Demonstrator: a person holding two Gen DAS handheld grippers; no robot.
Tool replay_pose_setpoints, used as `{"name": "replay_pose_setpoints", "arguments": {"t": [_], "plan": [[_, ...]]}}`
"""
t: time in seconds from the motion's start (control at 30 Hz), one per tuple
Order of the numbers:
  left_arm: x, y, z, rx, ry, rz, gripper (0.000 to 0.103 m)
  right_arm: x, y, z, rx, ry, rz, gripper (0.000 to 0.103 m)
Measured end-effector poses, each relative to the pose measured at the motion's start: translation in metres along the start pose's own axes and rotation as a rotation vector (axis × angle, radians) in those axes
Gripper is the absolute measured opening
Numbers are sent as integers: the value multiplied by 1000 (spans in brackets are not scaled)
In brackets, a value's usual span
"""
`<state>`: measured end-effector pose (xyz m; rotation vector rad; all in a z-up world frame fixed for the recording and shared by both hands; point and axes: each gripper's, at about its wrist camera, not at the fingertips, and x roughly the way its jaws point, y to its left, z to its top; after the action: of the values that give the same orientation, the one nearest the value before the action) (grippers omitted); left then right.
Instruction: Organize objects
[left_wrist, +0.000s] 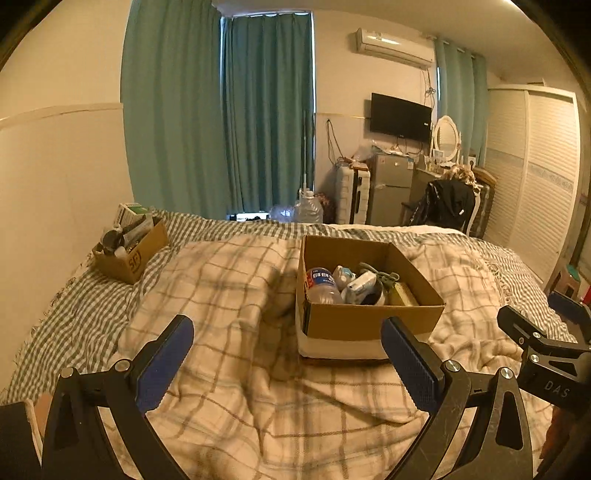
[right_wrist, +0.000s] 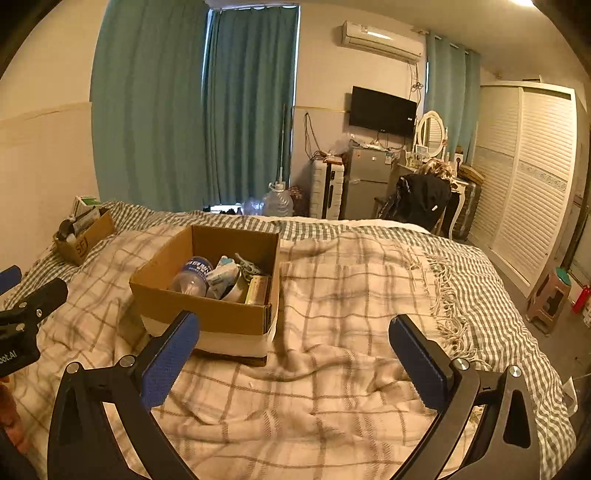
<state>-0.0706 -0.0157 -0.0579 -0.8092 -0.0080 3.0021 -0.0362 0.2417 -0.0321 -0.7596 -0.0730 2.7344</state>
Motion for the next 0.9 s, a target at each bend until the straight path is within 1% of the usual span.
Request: {"name": "replay_pose_setpoints", "arguments": {"t": [0.17,0.3,0.9], "plan": [[-3,-7,0,34,-10,-2,103,-2,2,1,-4,6,-3,103],[-3,-7,0,26,-2,-15,103,-6,1,3,3,4,-2,103],[-4,-10,-2,40,5,-15,103,-11,2,3,2,5,4,103]]}}
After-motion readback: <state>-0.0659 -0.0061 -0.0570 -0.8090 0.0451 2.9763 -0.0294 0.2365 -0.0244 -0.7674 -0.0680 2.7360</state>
